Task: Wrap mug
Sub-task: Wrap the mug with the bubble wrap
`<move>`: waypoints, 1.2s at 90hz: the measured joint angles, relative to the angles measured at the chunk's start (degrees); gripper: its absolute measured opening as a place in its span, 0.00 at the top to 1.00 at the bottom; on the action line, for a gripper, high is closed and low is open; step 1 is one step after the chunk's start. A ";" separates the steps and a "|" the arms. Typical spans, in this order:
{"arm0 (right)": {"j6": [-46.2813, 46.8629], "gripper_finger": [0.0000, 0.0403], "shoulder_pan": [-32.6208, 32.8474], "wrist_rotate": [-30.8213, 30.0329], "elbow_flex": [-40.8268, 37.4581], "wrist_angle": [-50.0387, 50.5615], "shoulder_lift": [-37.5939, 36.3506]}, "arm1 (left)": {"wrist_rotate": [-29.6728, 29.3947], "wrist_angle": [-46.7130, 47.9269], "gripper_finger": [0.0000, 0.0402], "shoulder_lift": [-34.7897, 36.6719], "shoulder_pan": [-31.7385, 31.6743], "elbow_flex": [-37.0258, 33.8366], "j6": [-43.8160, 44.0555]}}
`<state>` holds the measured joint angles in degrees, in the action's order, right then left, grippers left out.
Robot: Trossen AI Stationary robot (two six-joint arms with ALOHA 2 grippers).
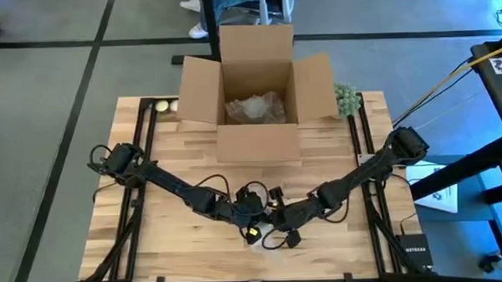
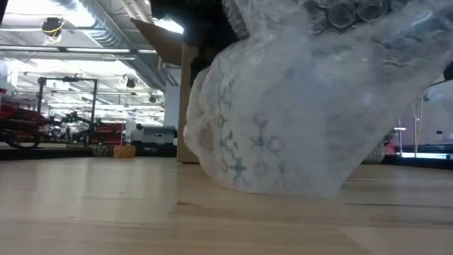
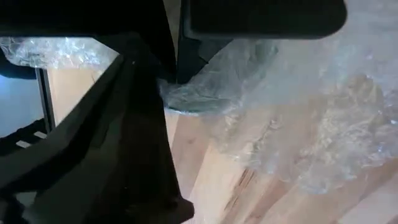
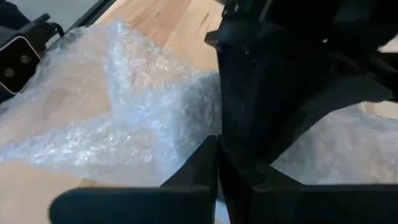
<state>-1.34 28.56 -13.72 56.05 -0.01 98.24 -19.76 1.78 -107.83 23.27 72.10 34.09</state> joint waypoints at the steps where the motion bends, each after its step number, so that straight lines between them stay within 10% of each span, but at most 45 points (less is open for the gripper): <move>1: 0.00 1.00 0.00 0.02 0.00 -0.05 0.01 | 0.02 0.38 1.00 0.26 0.02 0.12 -0.05; 16: -0.26 1.00 -0.09 0.41 -0.13 -0.61 -0.38 | -1.42 10.34 1.00 5.86 1.15 2.71 0.46; 44: -0.42 1.00 -0.08 0.40 -0.17 -0.37 -0.38 | -21.81 31.40 1.00 8.90 2.48 1.11 8.65; 81: -0.43 1.00 -0.06 1.30 -0.27 0.14 -0.30 | -11.14 -3.82 1.00 5.34 1.55 -4.92 -5.40; 108: -0.40 1.00 -0.11 0.71 -0.51 1.03 -0.01 | -4.88 -5.86 1.00 0.64 2.91 -4.61 -2.04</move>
<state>-1.75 28.45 -13.01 55.54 1.02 98.23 -24.64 -4.08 -107.20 26.17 67.48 32.05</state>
